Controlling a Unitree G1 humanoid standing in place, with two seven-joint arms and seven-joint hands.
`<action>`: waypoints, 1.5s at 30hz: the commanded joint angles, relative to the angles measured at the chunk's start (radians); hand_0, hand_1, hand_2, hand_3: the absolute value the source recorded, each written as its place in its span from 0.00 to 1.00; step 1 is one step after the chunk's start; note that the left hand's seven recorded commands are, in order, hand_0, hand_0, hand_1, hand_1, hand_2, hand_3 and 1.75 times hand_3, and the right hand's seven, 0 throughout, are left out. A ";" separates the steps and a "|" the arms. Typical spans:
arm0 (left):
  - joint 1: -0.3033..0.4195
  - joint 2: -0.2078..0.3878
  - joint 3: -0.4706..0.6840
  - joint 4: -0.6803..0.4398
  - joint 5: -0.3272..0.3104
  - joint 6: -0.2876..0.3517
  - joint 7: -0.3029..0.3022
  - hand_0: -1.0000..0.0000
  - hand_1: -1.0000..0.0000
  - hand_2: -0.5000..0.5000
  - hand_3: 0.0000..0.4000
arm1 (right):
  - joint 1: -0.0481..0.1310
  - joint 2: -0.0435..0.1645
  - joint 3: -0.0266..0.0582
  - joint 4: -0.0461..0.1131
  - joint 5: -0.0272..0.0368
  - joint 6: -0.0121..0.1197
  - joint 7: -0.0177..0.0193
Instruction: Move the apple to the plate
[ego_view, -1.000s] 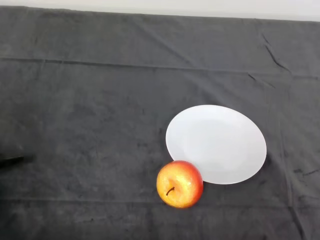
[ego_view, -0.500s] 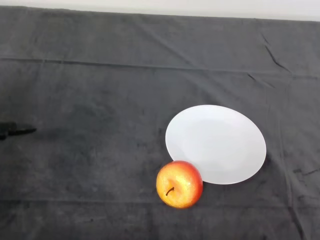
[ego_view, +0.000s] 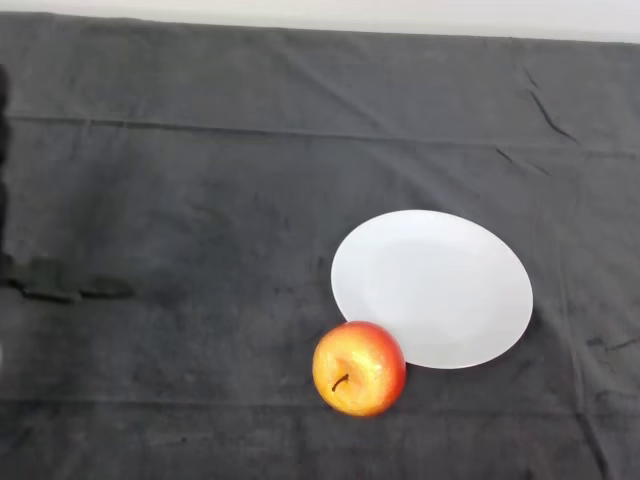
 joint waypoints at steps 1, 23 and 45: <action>0.024 -0.009 -0.022 -0.071 0.026 0.017 -0.018 1.00 1.00 0.50 0.00 | 0.094 0.126 -0.0119 0.067 -0.0122 0.049 -0.0057; 0.065 -0.056 -0.249 -0.198 0.160 0.080 -0.134 1.00 1.00 0.50 0.00 | 0.096 0.126 -0.0191 0.063 -0.0232 0.051 -0.0095; -0.056 -0.163 -0.455 -0.013 0.198 0.065 -0.127 1.00 1.00 0.50 0.00 | 0.096 0.125 -0.0254 0.064 -0.0321 0.050 -0.0122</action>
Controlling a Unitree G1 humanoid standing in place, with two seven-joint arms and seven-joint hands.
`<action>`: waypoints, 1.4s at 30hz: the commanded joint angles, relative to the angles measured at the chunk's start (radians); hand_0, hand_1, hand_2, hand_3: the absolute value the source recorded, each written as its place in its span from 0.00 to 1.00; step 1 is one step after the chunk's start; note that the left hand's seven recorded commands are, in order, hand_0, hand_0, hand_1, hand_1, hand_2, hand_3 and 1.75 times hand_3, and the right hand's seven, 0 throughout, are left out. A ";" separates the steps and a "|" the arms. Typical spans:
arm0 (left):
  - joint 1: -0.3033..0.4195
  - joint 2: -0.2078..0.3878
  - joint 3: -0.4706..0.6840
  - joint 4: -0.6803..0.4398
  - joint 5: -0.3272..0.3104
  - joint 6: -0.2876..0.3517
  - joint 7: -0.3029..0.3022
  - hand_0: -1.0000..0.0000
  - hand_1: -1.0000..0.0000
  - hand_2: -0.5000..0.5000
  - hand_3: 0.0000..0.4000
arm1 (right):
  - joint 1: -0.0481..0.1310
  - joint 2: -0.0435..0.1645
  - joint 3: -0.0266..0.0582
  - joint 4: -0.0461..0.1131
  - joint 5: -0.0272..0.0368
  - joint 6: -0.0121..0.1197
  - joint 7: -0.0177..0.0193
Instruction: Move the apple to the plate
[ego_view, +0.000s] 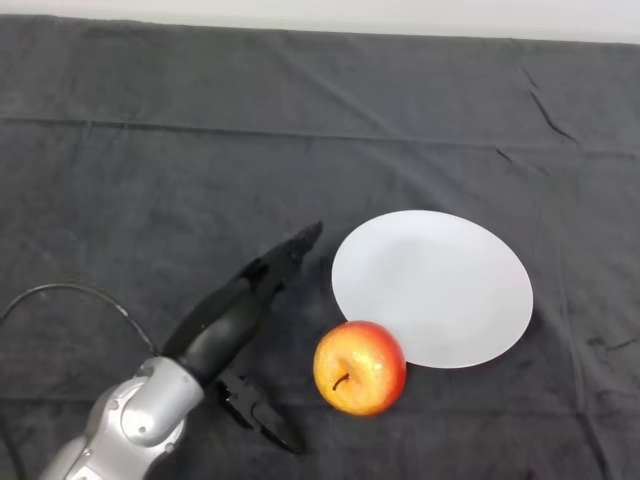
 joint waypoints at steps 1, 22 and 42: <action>-0.059 -0.017 -0.033 0.043 0.009 -0.012 0.001 1.00 1.00 0.50 0.00 | 0.098 0.126 -0.0103 0.066 -0.0188 0.050 -0.0117; -0.138 -0.066 -0.196 0.128 -0.044 -0.013 0.050 0.00 0.00 0.50 1.00 | 0.098 0.125 -0.0159 0.067 -0.0263 0.049 -0.0139; -0.208 -0.047 -0.198 -0.103 -0.133 0.062 0.013 0.00 0.00 0.50 1.00 | 0.098 0.125 -0.0194 0.066 -0.0315 0.049 -0.0156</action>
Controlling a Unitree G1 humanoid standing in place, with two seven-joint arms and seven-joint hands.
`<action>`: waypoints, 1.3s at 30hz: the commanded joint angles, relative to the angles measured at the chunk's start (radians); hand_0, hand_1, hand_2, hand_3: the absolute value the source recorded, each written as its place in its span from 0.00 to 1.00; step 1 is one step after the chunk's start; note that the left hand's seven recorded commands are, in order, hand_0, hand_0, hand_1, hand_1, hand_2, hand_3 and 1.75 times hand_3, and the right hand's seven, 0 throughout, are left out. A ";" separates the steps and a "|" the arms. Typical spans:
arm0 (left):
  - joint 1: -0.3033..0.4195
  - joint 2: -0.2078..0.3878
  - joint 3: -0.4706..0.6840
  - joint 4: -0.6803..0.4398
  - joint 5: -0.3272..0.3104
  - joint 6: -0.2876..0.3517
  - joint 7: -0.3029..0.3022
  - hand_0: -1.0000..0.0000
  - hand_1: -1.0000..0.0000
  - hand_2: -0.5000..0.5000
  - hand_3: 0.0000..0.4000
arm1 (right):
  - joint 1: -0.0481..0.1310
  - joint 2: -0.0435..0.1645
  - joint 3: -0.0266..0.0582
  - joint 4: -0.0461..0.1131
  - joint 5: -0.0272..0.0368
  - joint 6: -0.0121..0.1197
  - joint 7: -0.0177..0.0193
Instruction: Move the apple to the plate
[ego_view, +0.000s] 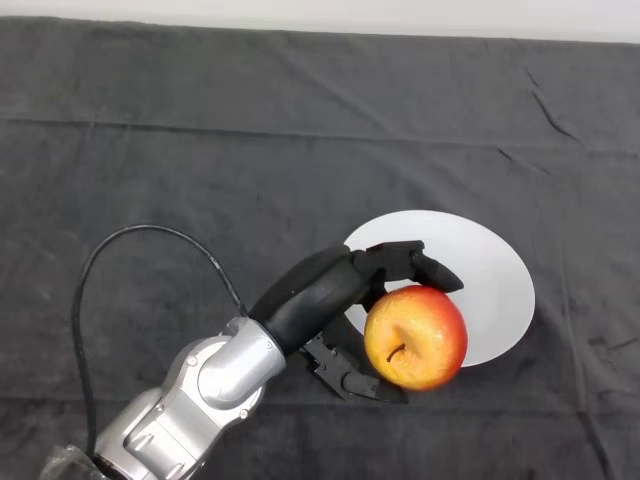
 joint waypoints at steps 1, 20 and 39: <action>-0.100 -0.022 -0.009 0.055 -0.031 -0.030 0.022 0.00 0.00 0.50 1.00 | 0.098 0.131 -0.0061 0.066 -0.0110 0.050 -0.0075; -0.357 -0.161 -0.172 0.513 0.004 -0.134 0.288 0.00 0.00 0.50 1.00 | 0.098 0.130 -0.0107 0.069 -0.0169 0.047 -0.0090; -0.513 -0.205 -0.421 0.761 0.307 -0.073 0.657 0.11 0.99 0.06 0.89 | 0.097 0.128 -0.0181 0.075 -0.0263 0.043 -0.0114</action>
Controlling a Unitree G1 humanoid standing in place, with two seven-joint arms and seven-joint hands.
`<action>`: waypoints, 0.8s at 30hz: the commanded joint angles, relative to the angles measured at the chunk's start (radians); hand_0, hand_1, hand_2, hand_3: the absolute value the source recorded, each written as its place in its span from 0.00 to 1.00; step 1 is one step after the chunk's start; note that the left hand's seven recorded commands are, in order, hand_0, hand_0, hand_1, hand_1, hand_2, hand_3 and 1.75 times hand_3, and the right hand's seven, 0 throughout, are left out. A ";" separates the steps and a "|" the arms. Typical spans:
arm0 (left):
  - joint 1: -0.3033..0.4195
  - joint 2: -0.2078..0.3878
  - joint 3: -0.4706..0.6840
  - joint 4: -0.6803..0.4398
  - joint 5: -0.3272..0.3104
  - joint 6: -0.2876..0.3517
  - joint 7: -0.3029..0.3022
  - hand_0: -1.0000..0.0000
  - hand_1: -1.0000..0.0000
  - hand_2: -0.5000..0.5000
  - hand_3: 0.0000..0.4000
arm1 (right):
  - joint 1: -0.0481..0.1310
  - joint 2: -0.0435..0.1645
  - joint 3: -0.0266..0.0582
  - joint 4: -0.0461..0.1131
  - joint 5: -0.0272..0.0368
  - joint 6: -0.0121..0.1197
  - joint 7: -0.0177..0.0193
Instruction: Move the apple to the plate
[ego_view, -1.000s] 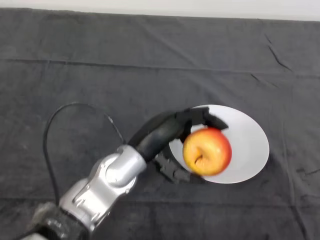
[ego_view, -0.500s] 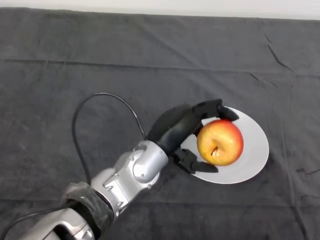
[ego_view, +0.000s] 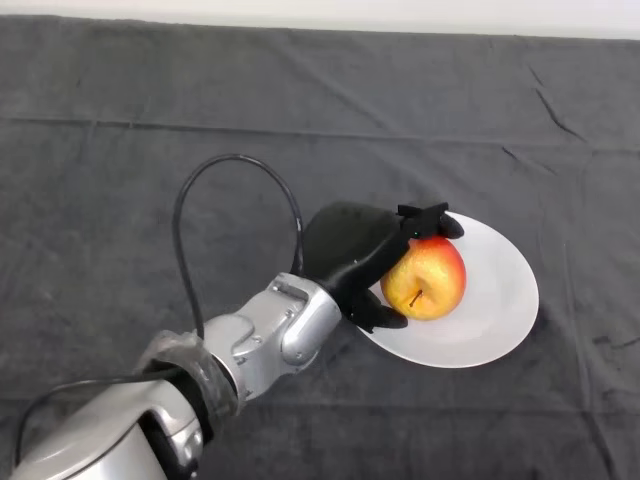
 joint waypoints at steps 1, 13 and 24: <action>-0.092 -0.023 -0.031 0.034 0.035 0.008 0.031 0.51 1.00 0.25 0.49 | 0.095 0.136 -0.0105 0.073 -0.0096 0.052 -0.0039; -0.111 -0.009 -0.067 0.081 0.050 -0.017 0.106 1.00 1.00 0.50 0.00 | 0.095 0.135 -0.0156 0.075 -0.0163 0.050 -0.0058; -0.051 0.191 0.123 0.045 -0.131 -0.264 0.042 1.00 1.00 0.50 0.00 | 0.095 0.135 -0.0197 0.075 -0.0216 0.050 -0.0071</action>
